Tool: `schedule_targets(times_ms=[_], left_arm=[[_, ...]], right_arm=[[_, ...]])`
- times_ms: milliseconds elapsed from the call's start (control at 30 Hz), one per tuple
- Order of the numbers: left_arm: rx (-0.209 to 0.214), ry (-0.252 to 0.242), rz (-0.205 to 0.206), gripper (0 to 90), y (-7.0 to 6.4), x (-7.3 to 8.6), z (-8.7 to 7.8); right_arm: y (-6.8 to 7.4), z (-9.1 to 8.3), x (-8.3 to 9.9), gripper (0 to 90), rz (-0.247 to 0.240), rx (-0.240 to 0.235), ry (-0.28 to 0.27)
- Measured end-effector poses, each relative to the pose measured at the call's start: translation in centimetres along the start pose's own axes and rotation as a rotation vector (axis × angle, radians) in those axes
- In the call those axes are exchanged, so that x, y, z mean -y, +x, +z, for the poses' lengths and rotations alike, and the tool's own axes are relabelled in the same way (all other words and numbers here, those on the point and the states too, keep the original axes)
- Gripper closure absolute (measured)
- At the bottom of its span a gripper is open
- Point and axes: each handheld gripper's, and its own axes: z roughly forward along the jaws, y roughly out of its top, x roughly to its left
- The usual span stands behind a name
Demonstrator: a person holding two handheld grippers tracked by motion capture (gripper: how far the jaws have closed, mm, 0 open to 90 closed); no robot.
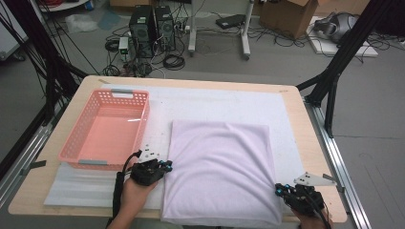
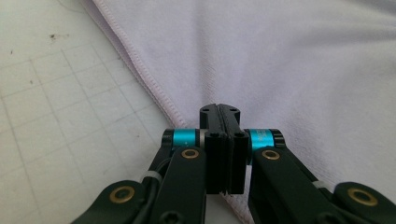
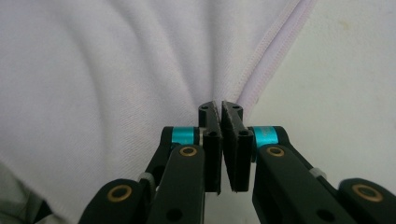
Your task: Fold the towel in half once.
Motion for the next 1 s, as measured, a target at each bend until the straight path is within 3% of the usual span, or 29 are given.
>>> schedule_targets(times_ms=[167,300,367,500,600,667,833,900,933,1000], left_arm=[[0.031,0.013,-0.005,88.5,-0.2,0.6,-0.9],[0.04,-0.014,-0.011,86.5,-0.1,0.3,-1.3],[0.055,-0.052,-0.001,74.9,0.0,-0.3,-1.1],[0.054,-0.122,0.014,55.6,0.2,-1.8,0.0],[0.059,-0.148,-0.007,50.7,0.9,-3.0,1.4],[0.039,-0.176,-0.027,49.1,1.4,-3.7,2.2],[0.042,-0.182,-0.06,49.3,2.6,-4.9,3.9],[0.042,-0.18,-0.067,49.3,2.9,-5.2,4.4],[0.035,-0.185,-0.07,49.4,3.1,-5.3,4.6],[0.033,-0.178,-0.09,49.4,3.5,-5.2,5.0]], right_arm=[[0.4,-1.3,1.0,86.4,0.001,-0.023,0.025],[0.8,-1.6,1.1,81.6,-0.007,-0.04,0.032],[0.4,-1.6,0.5,70.6,-0.004,-0.02,-0.004],[-1.1,-0.9,-1.2,66.3,0.012,0.019,-0.087],[-2.5,0.5,-2.7,66.3,0.028,0.041,-0.132],[-3.4,1.9,-3.8,66.7,0.029,0.06,-0.141],[-5.5,6.1,-7.4,67.8,0.037,0.092,-0.112],[-6.4,8.0,-8.7,57.3,0.062,0.11,-0.089],[-6.7,8.9,-9.3,51.4,0.074,0.143,-0.07],[-7.3,10.6,-10.2,54.0,0.088,0.164,-0.045]])
